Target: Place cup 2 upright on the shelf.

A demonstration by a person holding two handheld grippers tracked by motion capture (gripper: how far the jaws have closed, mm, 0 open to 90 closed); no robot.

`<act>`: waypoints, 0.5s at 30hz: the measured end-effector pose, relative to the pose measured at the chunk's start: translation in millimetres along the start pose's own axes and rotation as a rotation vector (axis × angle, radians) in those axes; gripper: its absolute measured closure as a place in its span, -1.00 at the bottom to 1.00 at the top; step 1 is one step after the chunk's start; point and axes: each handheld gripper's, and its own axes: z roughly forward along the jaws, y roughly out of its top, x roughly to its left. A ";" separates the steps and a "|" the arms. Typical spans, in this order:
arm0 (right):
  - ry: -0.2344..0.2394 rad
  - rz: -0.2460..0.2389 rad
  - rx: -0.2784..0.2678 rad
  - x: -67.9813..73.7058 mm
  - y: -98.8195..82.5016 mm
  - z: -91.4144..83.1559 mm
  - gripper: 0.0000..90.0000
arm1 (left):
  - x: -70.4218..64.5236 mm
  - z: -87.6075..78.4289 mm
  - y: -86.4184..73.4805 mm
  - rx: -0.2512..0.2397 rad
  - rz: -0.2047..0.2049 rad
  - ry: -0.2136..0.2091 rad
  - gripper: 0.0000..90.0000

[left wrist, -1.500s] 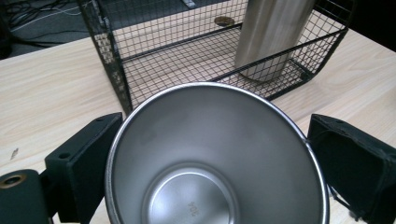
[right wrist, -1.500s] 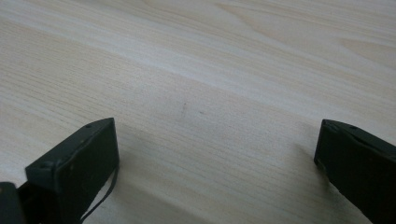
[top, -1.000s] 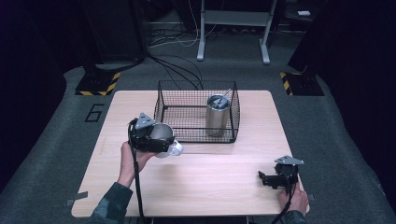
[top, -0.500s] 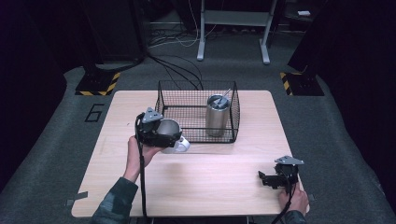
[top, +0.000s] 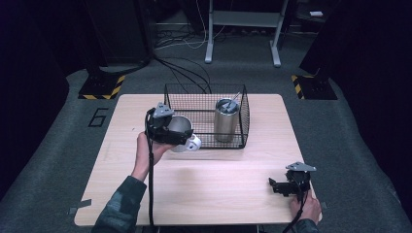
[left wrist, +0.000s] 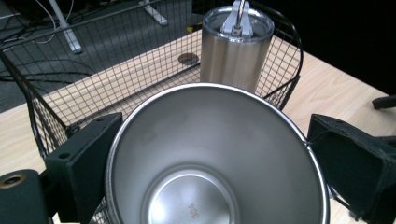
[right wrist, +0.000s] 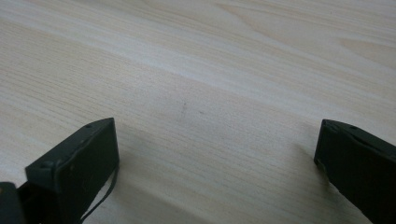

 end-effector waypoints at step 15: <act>0.000 0.000 -0.001 0.0 0.0 0.0 -1.00 | 7.6 13.4 21.2 -0.003 0.001 0.009 -0.86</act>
